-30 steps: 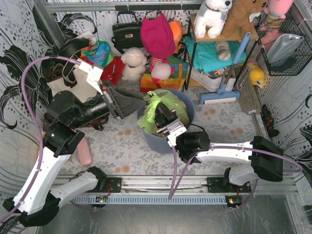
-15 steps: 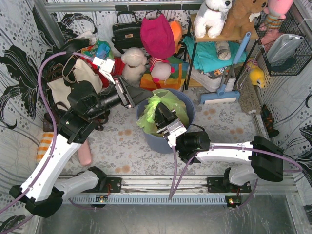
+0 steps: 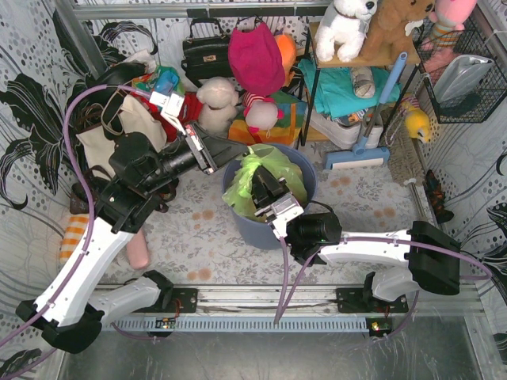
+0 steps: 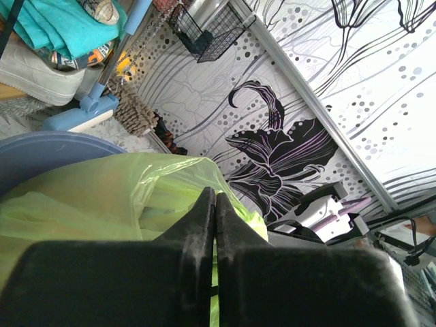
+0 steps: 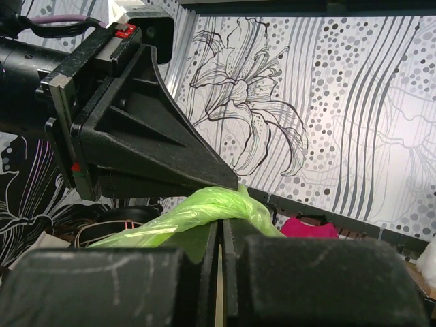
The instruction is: Tie the trash bag
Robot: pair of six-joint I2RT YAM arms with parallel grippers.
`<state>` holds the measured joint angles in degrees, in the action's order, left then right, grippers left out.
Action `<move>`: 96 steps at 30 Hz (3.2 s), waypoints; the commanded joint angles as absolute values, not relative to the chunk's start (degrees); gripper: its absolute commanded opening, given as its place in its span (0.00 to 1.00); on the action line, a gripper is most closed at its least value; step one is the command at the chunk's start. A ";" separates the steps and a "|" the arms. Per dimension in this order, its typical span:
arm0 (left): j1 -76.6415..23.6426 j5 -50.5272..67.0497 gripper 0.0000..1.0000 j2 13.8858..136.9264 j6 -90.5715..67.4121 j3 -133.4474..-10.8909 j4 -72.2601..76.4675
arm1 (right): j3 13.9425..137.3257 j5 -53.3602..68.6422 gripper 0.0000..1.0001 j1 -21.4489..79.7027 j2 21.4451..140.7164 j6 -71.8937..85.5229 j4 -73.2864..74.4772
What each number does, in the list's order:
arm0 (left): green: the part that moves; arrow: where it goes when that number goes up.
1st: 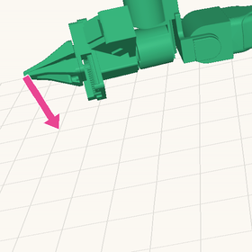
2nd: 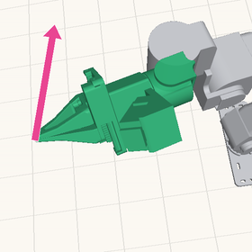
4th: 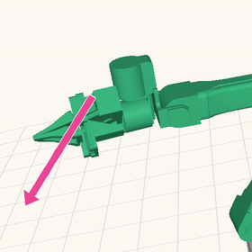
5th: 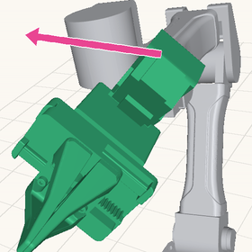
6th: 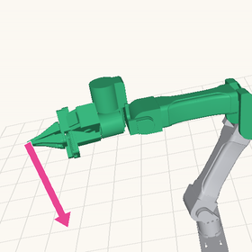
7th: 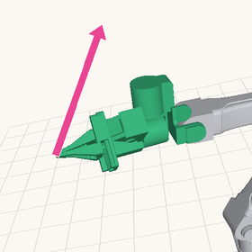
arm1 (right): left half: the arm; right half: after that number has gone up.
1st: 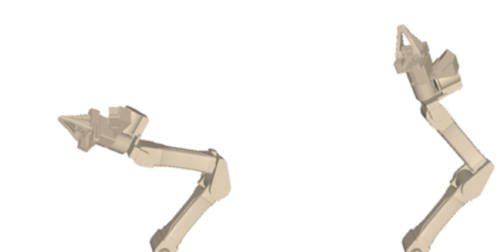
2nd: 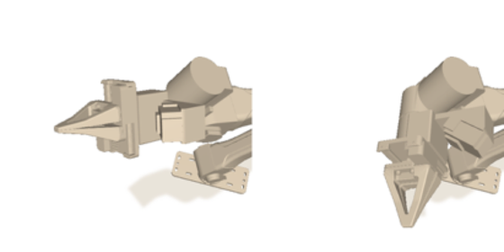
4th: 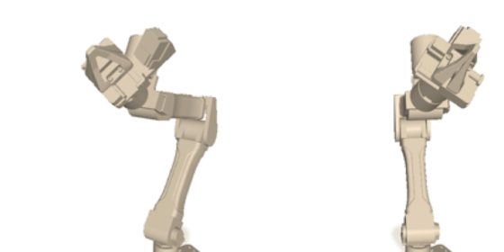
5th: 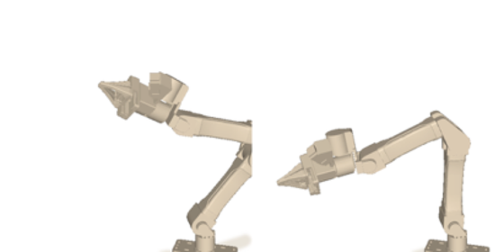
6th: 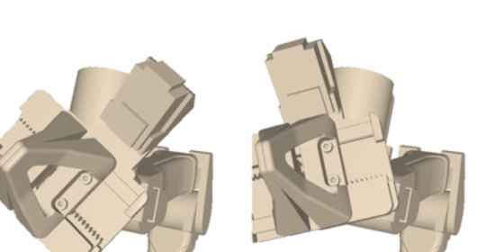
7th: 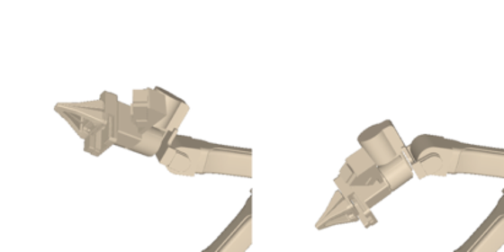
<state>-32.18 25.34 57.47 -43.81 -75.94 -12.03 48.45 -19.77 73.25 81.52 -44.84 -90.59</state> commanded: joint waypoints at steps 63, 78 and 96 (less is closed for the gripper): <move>-31.82 21.84 0.00 57.91 -37.83 -77.02 -7.26 | 57.66 -26.10 0.46 74.97 56.15 25.81 -18.45; -31.82 21.94 0.00 58.51 -38.07 -76.90 -6.88 | 60.15 -26.39 0.32 74.97 58.10 21.55 -20.91; -31.51 19.40 0.00 61.55 -34.57 -78.06 -7.82 | 58.43 -26.99 0.00 74.97 52.58 28.28 -10.80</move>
<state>-32.01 20.43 60.75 -36.53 -76.99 -10.28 57.93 -27.05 74.67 53.87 25.69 -14.59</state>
